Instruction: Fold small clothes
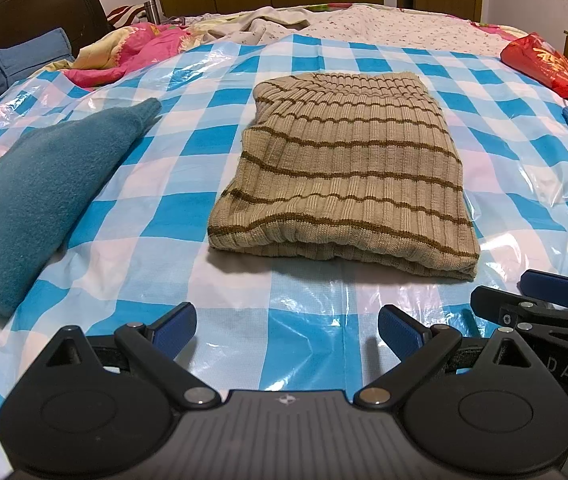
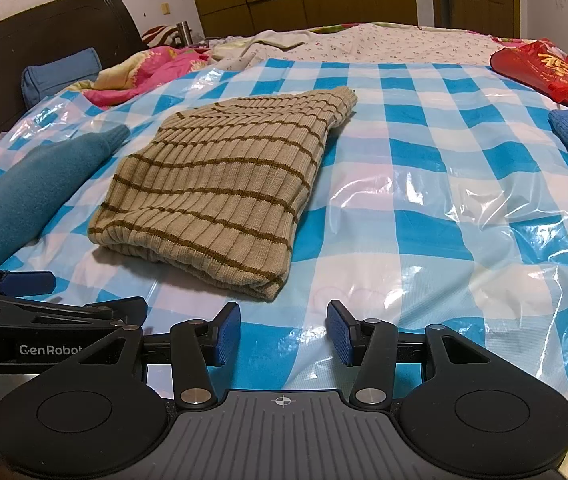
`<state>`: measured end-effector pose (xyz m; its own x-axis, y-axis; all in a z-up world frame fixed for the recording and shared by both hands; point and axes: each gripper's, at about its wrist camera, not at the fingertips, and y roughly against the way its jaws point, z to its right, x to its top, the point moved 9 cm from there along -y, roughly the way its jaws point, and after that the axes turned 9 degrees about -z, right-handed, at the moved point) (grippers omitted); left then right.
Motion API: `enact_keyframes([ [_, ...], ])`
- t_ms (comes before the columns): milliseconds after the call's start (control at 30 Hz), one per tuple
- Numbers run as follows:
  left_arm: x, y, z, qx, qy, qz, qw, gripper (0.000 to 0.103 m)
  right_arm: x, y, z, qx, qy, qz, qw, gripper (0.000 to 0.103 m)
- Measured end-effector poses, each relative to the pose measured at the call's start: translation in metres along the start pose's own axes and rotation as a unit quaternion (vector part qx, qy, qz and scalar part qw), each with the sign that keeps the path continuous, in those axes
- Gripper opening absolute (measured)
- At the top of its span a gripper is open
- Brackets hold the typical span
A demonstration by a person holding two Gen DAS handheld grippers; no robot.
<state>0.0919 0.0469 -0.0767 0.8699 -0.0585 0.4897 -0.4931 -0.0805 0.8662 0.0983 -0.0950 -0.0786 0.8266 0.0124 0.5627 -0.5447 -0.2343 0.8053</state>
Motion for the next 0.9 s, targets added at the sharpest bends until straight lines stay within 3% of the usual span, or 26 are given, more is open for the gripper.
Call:
enact_keyframes([
  [900,-0.0009,-0.0001,-0.0007,0.001,0.000,-0.001,1.0000,0.103,-0.0022,-0.0004,-0.0005,-0.005,0.003,0.000,1.000,0.048],
])
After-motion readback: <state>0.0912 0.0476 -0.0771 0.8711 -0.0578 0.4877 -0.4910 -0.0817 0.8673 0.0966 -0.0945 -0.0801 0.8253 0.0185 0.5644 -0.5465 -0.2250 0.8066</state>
